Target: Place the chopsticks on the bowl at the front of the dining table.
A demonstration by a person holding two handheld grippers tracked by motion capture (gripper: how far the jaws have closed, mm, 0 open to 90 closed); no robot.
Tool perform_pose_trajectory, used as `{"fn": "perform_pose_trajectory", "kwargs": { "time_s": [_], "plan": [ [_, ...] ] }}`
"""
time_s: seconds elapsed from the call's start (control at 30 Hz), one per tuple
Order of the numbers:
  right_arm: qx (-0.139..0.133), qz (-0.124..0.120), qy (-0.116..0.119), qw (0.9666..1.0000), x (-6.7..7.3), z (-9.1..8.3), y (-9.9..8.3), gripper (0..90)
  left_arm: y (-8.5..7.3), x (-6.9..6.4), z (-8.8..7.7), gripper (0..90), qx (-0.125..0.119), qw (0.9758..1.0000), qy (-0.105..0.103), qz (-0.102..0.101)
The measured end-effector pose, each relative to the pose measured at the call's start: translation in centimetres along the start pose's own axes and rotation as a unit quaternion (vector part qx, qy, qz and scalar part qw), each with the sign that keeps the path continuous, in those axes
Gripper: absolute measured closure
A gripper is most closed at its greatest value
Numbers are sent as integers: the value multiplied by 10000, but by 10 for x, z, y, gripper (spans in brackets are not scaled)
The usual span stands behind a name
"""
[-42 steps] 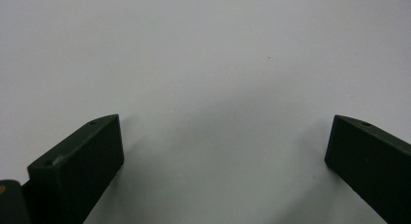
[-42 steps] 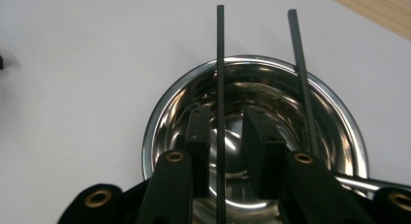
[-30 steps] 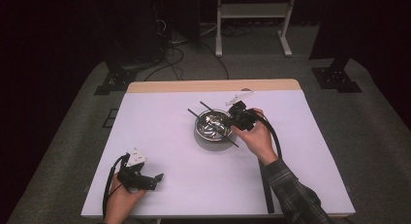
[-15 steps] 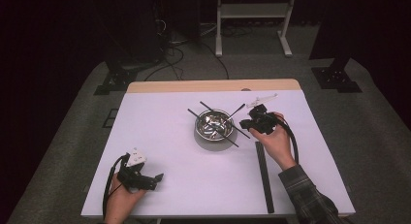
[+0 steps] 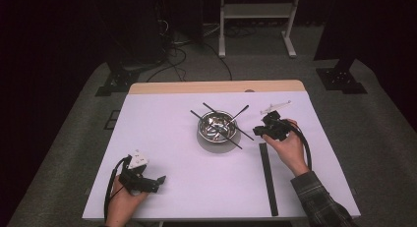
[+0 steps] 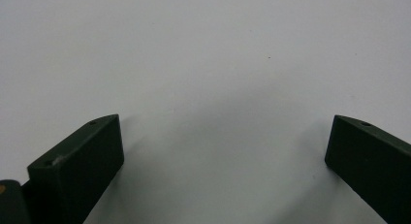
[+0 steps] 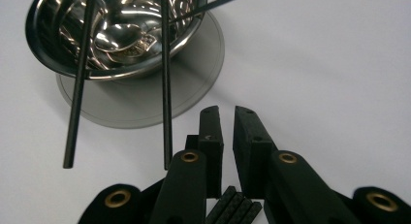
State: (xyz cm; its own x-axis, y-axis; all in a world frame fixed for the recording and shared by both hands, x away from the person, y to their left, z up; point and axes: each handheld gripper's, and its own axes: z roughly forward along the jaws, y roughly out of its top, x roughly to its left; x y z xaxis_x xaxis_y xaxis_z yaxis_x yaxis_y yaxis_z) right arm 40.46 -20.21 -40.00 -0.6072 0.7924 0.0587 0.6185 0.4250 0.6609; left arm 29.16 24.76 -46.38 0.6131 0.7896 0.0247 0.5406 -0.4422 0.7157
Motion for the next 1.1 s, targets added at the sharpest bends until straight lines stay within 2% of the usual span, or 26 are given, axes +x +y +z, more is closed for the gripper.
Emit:
{"fn": "perform_pose_trajectory", "kwargs": {
  "time_s": [0.33,1.1],
  "plan": [
    [60,-92,61,9999,3,4,-1,780,0,0,0,0,0,10000,1,0],
    [216,-392,332,9984,31,11,-1,754,0,0,0,0,1,10000,2,6]
  ]
}}
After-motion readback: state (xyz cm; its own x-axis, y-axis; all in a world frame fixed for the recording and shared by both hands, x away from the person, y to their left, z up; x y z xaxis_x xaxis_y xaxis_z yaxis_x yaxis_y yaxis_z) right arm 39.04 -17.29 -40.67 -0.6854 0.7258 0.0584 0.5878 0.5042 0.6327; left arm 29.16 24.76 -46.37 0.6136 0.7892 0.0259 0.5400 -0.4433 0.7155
